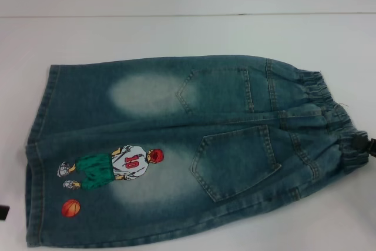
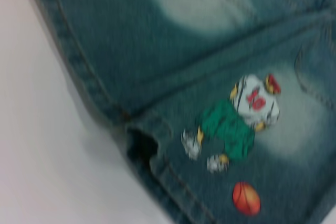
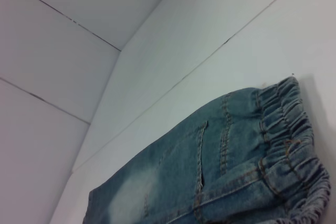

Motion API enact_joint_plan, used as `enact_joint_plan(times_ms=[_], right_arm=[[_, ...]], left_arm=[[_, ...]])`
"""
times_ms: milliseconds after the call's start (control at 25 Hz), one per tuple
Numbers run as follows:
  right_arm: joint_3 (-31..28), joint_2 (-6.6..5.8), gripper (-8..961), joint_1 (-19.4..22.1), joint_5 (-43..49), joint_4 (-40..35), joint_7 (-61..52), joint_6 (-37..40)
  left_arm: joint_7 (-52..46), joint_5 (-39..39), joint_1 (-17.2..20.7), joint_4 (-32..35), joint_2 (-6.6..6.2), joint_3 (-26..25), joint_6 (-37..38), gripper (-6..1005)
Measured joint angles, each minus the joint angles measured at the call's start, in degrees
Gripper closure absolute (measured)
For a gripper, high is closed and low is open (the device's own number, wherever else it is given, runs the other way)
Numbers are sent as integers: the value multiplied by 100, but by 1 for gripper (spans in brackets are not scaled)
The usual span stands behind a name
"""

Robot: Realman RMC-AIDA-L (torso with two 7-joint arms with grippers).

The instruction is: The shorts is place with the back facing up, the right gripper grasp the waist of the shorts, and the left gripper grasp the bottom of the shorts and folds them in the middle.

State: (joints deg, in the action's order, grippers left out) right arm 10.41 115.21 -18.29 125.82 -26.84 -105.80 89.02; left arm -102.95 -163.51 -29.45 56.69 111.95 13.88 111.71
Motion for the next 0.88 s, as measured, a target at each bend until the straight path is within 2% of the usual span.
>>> enact_joint_plan(times_ms=[240,480,720,880], right_arm=[[-11,2,906,1,-66,-1,-1,19],[0,2,906,1,-67,0,-2,19],[39,33,905,1,-66,17,13,-1],[41,44,905,1,-58,20,16,-2]], left_arm=[[-213,-16,-4,0,41,390,7,272],[-416,-21,-42,-13,45,662,115,275],[-737,-24,-62,-35,120,1185,122,276],[-803,-24,-134,-118,127,1261,190,277]])
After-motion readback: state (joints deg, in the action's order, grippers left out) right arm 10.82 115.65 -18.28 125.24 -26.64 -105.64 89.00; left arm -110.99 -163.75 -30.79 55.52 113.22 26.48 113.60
